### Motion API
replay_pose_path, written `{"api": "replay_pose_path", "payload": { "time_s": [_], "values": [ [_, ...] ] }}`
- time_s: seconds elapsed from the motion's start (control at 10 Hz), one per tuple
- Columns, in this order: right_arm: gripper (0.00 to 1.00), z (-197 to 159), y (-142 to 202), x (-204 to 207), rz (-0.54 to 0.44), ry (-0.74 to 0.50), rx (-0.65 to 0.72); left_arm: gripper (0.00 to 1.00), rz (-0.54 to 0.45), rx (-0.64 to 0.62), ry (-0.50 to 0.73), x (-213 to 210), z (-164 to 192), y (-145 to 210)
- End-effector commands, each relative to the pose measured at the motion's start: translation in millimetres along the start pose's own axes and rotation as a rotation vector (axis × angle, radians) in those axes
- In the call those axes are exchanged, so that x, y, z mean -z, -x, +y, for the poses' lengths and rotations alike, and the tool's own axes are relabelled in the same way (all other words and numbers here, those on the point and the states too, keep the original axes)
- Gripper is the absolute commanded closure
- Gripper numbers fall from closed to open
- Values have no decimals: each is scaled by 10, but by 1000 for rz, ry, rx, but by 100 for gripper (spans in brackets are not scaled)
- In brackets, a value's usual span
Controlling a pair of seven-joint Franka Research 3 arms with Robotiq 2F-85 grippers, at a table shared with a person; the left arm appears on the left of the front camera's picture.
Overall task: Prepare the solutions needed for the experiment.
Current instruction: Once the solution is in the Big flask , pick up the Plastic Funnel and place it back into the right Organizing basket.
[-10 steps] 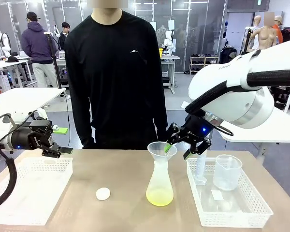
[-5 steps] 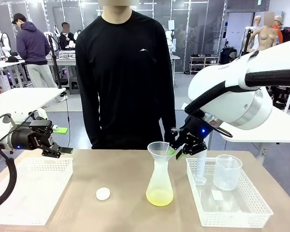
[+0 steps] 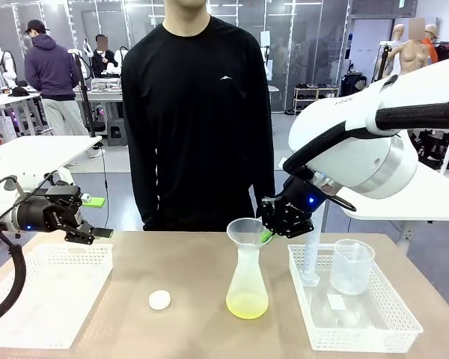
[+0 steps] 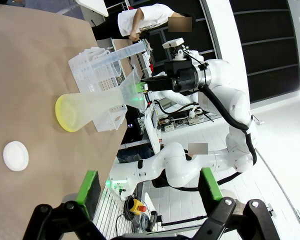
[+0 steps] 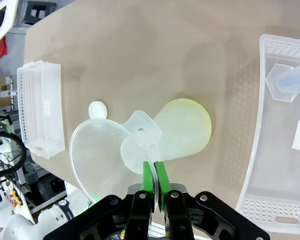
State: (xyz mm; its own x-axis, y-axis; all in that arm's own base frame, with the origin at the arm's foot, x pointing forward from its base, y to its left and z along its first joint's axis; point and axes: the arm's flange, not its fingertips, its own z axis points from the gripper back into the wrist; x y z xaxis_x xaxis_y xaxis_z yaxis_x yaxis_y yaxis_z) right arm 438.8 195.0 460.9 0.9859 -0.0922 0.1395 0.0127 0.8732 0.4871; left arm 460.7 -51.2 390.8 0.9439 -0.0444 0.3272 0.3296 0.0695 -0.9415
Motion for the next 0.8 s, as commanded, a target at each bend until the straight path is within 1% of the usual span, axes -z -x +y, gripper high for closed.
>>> {"api": "replay_pose_path", "payload": {
  "time_s": [0.0, 0.2, 0.4, 0.5, 0.7],
  "values": [
    [100, 29, 23, 99, 7, -5, 25, 0, 11, 13, 2, -8, -14, -3],
    [100, 47, 60, 30, -3, -19, 29, 0, 11, 13, 2, -8, -14, -3],
    [100, 109, 151, -86, -2, -3, 4, 0, 11, 13, 2, -8, -14, -3],
    [100, 142, 200, -166, -15, 21, 3, 0, 11, 13, 2, -8, -14, -3],
    [100, 204, 264, -290, -41, 3, -23, 0, 11, 13, 2, -8, -14, -3]
  ]
}}
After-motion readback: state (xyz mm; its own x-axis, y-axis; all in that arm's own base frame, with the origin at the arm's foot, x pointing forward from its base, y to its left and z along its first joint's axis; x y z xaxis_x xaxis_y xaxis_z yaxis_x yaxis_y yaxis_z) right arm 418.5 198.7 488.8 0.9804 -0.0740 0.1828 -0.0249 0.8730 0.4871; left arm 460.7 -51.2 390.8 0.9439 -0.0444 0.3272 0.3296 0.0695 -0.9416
